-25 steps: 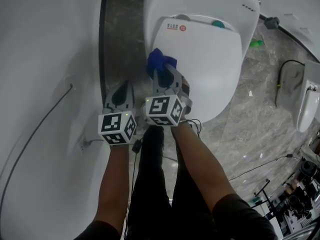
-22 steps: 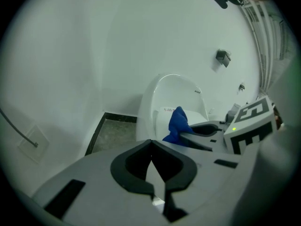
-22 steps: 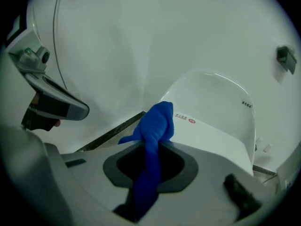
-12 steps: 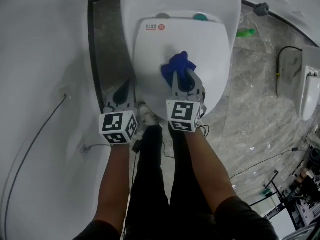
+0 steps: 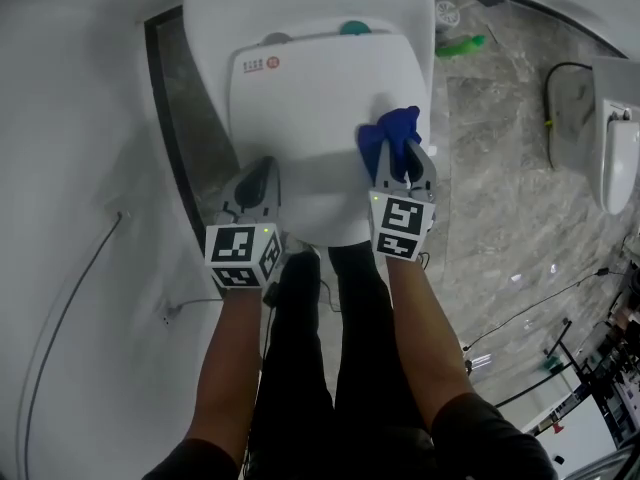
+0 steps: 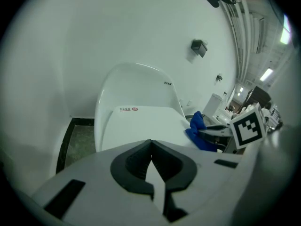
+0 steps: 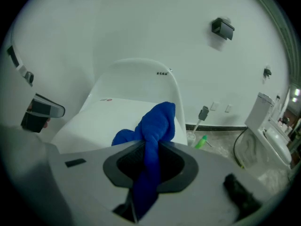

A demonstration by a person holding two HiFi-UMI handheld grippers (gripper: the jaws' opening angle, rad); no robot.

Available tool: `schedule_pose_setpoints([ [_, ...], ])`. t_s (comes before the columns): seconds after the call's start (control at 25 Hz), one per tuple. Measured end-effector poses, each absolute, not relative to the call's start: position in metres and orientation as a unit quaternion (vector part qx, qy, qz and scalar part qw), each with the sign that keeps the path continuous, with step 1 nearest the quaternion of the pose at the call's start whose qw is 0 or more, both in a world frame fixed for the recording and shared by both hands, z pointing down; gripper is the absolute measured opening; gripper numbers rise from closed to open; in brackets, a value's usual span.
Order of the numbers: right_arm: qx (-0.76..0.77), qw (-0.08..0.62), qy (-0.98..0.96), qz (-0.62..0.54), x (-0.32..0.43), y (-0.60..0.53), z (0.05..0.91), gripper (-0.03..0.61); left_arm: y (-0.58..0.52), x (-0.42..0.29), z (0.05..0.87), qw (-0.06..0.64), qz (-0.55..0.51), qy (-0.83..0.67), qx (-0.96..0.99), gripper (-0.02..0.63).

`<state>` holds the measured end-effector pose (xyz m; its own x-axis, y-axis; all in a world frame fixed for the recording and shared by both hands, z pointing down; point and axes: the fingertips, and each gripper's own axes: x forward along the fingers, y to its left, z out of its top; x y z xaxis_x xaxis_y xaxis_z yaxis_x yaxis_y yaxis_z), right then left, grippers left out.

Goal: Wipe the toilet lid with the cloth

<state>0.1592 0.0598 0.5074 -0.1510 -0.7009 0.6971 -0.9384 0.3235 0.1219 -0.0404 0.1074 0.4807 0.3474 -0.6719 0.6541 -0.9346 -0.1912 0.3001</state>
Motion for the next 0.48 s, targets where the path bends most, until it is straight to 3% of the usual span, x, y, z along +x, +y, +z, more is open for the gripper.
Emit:
schedule_pose_setpoints([
  [0.48, 0.623, 0.345, -0.675, 0.195, 0.249, 0.063, 0.529, 0.066, 0.117, -0.023, 0.491, 0.355, 0.193, -0.528, 0.747, 0.011],
])
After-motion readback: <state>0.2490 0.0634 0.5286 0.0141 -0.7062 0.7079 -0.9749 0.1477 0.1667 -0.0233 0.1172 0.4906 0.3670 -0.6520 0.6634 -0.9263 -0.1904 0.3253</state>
